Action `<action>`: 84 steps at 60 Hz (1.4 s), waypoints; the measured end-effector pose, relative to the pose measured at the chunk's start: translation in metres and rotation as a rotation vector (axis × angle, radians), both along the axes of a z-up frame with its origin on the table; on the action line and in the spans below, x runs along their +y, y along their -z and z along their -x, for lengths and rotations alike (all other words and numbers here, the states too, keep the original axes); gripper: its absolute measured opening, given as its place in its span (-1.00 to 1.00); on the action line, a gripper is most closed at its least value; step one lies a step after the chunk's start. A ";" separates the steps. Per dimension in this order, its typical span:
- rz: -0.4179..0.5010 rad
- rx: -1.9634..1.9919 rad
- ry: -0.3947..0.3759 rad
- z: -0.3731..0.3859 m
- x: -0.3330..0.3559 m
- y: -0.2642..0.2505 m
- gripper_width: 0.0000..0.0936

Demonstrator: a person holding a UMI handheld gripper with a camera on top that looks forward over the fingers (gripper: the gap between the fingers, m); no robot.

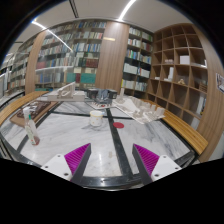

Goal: Pour water

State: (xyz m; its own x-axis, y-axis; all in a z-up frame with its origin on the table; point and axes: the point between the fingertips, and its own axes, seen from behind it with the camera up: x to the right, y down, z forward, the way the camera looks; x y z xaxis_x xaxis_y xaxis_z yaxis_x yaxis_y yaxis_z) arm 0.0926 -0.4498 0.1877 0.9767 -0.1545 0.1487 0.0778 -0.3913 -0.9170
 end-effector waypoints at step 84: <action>-0.136 0.263 -0.472 0.425 0.193 0.092 -0.16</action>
